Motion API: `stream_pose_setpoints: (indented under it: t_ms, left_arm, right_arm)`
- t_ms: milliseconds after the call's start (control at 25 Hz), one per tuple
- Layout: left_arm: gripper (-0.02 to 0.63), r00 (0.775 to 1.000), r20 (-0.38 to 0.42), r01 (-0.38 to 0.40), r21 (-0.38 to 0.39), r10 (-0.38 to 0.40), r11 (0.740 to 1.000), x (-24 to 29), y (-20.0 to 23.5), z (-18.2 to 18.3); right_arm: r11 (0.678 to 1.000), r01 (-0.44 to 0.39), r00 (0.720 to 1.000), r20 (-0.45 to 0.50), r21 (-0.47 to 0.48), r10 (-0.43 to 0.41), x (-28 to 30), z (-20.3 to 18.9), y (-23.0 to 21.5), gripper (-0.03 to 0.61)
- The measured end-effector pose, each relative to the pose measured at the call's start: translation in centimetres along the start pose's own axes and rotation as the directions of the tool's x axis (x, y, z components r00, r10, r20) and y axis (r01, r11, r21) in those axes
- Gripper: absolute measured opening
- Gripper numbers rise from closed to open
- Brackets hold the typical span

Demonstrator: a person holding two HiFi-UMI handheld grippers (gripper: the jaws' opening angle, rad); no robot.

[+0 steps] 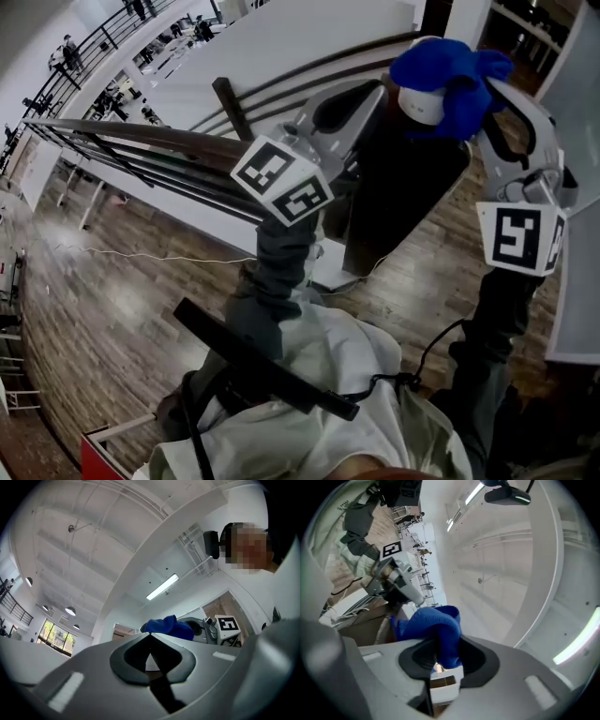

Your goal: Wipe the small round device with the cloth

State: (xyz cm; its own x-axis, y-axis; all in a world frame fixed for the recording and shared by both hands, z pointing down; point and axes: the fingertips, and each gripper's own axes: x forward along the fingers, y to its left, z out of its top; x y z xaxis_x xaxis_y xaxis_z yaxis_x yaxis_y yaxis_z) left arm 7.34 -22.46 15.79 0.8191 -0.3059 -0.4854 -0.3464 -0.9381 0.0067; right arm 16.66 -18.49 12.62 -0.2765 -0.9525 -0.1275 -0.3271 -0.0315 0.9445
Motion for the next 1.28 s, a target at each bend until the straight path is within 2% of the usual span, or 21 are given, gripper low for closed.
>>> stream_pose_setpoints:
  t_ms: [120, 240, 320, 440, 600, 760, 840, 920, 1000, 1040, 1160, 1280]
  left_arm:
    - [0.0, 1.0, 0.013, 0.001, -0.017, -0.001, 1.0, 0.0, -0.4, -0.2]
    - [0.0, 1.0, 0.002, -0.001, -0.008, 0.001, 1.0, -0.6, -0.7, -0.6]
    - [0.0, 1.0, -0.007, -0.011, 0.001, 0.011, 1.0, -1.1, -0.5, -0.7]
    - [0.0, 0.999, -0.016, -0.036, 0.009, 0.036, 0.999, -1.7, 0.4, -0.3]
    - [0.0, 0.998, -0.026, -0.057, 0.003, 0.057, 0.998, -2.5, 1.1, -0.4]
    - [0.0, 0.998, -0.032, -0.055, -0.009, 0.055, 0.998, -3.4, 0.1, -1.2]
    - [0.0, 0.998, -0.032, -0.057, -0.025, 0.056, 0.998, -3.8, -0.4, -1.4]
    - [0.0, 0.998, -0.03, -0.06, -0.049, 0.059, 0.997, -4.2, -1.0, -1.7]
    - [0.0, 0.997, -0.031, -0.066, -0.076, 0.064, 0.995, -5.0, -1.4, -2.3]
    - [0.0, 0.997, -0.034, -0.072, -0.086, 0.07, 0.994, -5.5, -1.6, -2.5]
    - [0.0, 0.994, -0.041, -0.1, -0.097, 0.097, 0.99, -7.6, -2.1, -2.6]
    - [0.0, 0.992, -0.046, -0.121, -0.106, 0.116, 0.987, -8.6, -2.9, -2.8]
  right_arm:
    - [0.99, 0.142, 0.99, -0.006, -0.012, -0.143, 0.3, 0.7, -3.8, 0.112]
    - [0.984, 0.16, 0.987, -0.024, -0.073, -0.162, 1.4, 1.2, -3.0, 0.11]
    - [0.983, 0.168, 0.986, -0.001, -0.07, -0.169, 1.2, 1.4, -2.1, 0.11]
    - [0.991, 0.135, 0.991, 0.004, 0.005, -0.135, 0.6, 1.3, -0.9, 0.11]
    - [0.996, 0.09, 0.995, -0.036, 0.012, -0.089, 0.1, 1.0, 2.0, 0.11]
    - [1.0, -0.009, 0.998, -0.056, 0.028, 0.011, -1.1, 1.0, 6.1, 0.11]
    - [0.998, -0.007, 0.999, -0.036, 0.06, 0.01, -1.8, 1.4, 6.6, 0.11]
    - [0.991, 0.028, 1.0, -0.01, 0.132, -0.027, -2.9, 1.6, 6.2, 0.11]
    - [0.966, 0.071, 0.997, 0.014, 0.25, -0.077, -4.4, 1.6, 5.9, 0.11]
    - [0.941, 0.095, 0.994, 0.025, 0.325, -0.109, -5.3, 1.5, 5.9, 0.11]
    - [0.828, 0.148, 0.977, 0.053, 0.54, -0.208, -7.8, 1.4, 6.2, 0.112]
    - [0.75, 0.16, 0.968, 0.048, 0.641, -0.247, -9.4, 0.5, 6.8, 0.111]
